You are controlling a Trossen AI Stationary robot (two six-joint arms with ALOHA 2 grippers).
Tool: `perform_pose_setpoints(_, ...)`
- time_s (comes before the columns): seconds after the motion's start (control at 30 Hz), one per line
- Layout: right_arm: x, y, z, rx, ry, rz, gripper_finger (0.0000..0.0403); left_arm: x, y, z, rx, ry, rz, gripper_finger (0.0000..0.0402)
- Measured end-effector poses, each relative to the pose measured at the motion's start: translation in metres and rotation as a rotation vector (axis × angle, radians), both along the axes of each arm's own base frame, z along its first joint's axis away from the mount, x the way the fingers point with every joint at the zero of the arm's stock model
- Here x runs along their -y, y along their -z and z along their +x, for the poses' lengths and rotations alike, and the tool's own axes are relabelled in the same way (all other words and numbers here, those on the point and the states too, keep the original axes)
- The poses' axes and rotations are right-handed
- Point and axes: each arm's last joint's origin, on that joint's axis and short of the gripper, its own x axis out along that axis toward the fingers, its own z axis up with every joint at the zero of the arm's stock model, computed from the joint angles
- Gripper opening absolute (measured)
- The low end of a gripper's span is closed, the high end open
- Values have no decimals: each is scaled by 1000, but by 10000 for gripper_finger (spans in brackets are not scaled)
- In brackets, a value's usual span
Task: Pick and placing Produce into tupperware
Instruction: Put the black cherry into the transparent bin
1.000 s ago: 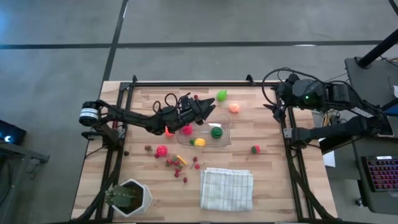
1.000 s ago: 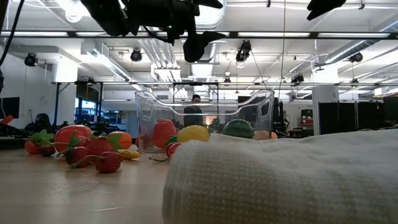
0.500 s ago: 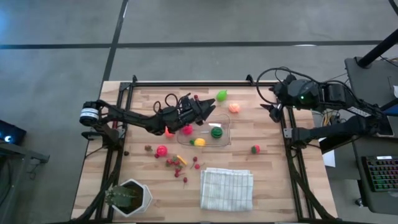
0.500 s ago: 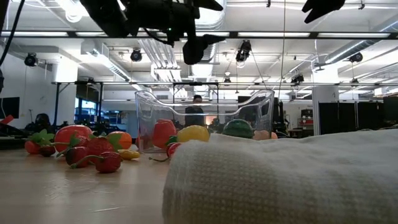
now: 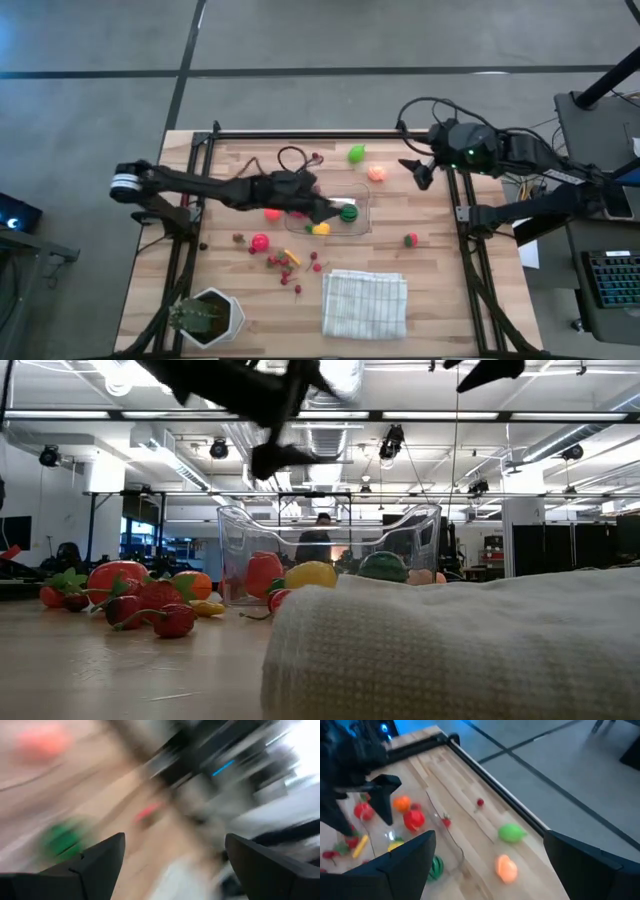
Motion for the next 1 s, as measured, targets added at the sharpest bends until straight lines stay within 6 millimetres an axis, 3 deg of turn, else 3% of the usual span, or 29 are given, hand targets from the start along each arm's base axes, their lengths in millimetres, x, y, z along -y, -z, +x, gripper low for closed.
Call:
perform_pose_setpoints(0.13,3,0,20,42,0,-6,363,-2,-13,-34,-328,-9,154,329)
perform_pose_setpoints(0.3,8,6,46,4,-17,-34,363,-3,-49,-65,-419,69,352,329)
perform_pose_setpoints(0.43,16,17,63,-83,-35,-75,363,-4,-59,-88,-556,55,319,329)
perform_pose_setpoints(0.63,40,30,75,-145,38,-65,363,0,-40,-123,-982,-19,82,329)
perform_pose_setpoints(0.77,52,29,73,-148,63,-91,363,4,-23,-132,-1131,-99,-137,329)
perform_pose_setpoints(0.87,59,26,70,-138,78,-118,363,8,-13,-131,-1180,-55,-274,329)
perform_pose_setpoints(1.0,68,22,65,-115,115,-133,363,8,0,-129,-1229,106,-171,329)
